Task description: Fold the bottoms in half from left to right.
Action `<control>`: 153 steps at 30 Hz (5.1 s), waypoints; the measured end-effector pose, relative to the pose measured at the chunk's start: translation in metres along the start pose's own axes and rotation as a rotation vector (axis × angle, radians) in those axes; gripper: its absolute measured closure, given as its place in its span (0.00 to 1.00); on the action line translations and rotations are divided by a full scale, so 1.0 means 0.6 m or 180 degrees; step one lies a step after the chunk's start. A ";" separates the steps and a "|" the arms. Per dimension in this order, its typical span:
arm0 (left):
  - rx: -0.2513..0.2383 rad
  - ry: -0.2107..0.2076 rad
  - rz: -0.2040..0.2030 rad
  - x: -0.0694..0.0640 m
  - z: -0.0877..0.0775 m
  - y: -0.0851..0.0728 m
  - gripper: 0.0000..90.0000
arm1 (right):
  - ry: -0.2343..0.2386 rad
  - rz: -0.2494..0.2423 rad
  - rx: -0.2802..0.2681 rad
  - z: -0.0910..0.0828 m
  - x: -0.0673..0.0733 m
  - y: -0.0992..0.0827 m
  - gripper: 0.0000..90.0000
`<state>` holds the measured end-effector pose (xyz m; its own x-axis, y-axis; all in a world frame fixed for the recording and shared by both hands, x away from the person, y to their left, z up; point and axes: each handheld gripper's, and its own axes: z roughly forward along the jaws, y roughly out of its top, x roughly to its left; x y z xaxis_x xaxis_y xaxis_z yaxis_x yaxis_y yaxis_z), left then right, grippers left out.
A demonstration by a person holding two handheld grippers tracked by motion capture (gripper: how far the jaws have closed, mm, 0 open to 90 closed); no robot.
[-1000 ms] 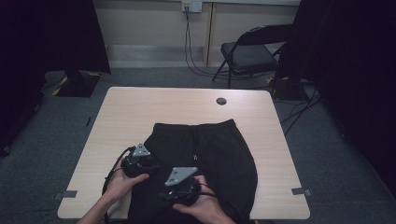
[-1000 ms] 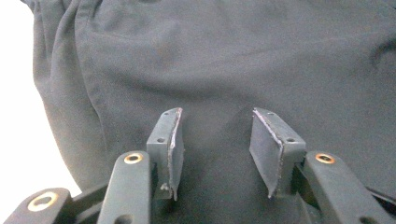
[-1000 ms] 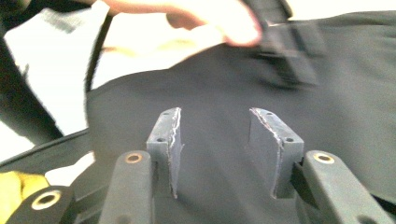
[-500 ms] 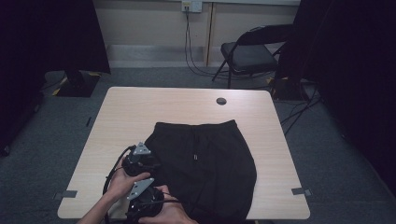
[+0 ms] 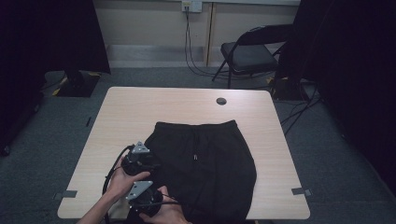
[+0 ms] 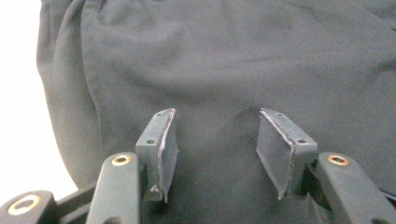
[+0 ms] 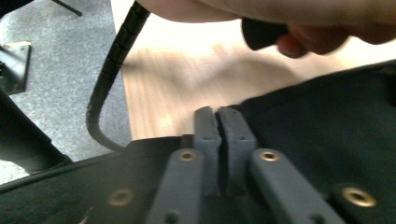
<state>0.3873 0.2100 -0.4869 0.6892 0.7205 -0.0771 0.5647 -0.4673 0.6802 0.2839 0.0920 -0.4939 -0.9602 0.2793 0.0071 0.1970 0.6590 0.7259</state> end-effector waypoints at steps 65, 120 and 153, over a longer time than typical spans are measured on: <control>-0.0085 0.0186 -0.0114 0.024 -0.033 0.008 0.42 | -0.0336 0.0222 -0.0087 -0.062 -0.062 -0.063 0.96; -0.0962 -0.0132 -0.0840 0.083 -0.058 0.103 0.98 | -0.0075 0.0403 -0.0874 -0.188 -0.064 0.050 1.00; -0.0981 -0.0094 -0.0704 0.023 0.018 0.204 0.98 | -0.0898 0.0844 -0.1169 -0.358 -0.176 -0.063 1.00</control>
<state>0.4705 0.1571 -0.4127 0.5812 0.7695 -0.2646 0.5414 -0.1229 0.8318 0.3356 -0.1125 -0.3741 -0.7863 0.6133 0.0747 0.2949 0.2663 0.9177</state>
